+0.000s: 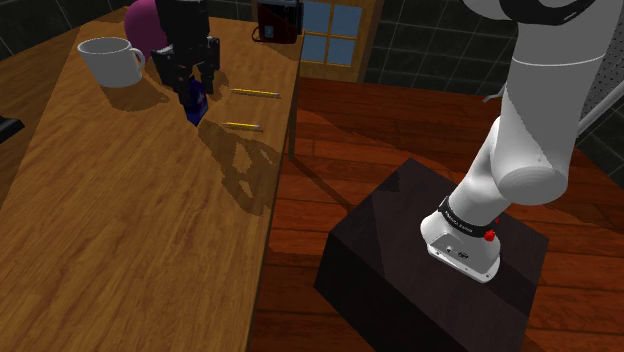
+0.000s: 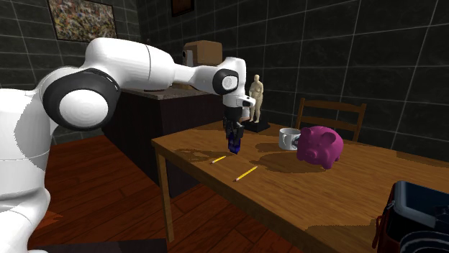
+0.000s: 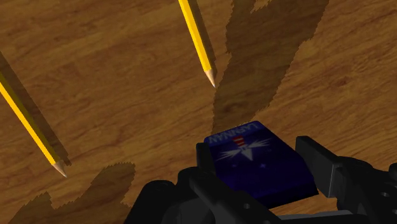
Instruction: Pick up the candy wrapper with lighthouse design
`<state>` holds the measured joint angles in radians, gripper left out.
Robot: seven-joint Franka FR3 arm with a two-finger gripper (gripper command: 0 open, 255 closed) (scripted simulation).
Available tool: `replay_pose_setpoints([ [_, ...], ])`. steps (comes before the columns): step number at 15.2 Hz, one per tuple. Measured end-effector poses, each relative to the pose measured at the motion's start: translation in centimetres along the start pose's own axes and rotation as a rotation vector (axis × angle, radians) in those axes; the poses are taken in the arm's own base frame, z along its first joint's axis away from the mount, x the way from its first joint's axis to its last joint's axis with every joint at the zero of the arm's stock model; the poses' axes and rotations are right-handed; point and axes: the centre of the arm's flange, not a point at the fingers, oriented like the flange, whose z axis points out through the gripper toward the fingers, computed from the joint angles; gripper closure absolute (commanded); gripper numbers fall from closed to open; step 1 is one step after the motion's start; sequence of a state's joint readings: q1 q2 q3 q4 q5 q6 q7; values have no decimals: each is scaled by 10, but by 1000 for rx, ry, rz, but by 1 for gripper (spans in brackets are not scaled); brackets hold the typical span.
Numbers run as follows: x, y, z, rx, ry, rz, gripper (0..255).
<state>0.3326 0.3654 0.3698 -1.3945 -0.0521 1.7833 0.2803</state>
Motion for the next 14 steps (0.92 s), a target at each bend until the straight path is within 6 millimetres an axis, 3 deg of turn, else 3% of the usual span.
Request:
replay_pose_setpoints([
  [7, 0, -1, -2, 0, -1, 0, 255],
  [14, 1, -3, -35, 1, -1, -1, 255],
])
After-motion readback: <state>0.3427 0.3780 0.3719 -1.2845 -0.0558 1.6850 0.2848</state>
